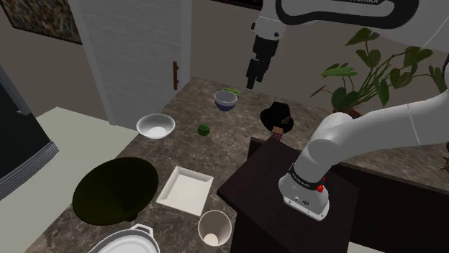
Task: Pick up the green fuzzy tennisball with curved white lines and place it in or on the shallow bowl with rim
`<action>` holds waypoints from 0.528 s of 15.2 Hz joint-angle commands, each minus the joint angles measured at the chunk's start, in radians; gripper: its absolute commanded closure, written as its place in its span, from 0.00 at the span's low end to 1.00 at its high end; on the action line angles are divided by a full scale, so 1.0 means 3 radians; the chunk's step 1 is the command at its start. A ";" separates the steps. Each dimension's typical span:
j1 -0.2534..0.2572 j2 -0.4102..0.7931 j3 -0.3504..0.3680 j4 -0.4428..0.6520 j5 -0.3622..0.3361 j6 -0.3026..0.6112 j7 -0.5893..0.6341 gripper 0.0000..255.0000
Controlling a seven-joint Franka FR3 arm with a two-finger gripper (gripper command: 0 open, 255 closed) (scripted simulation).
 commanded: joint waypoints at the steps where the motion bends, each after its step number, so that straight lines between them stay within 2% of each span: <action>1: 0.0000 0.0000 0.0000 0.0000 0.0000 0.0000 0.0000 0.00; 8: -0.0041 0.0553 -0.0132 -0.0298 0.0087 0.0830 -0.0193 0.00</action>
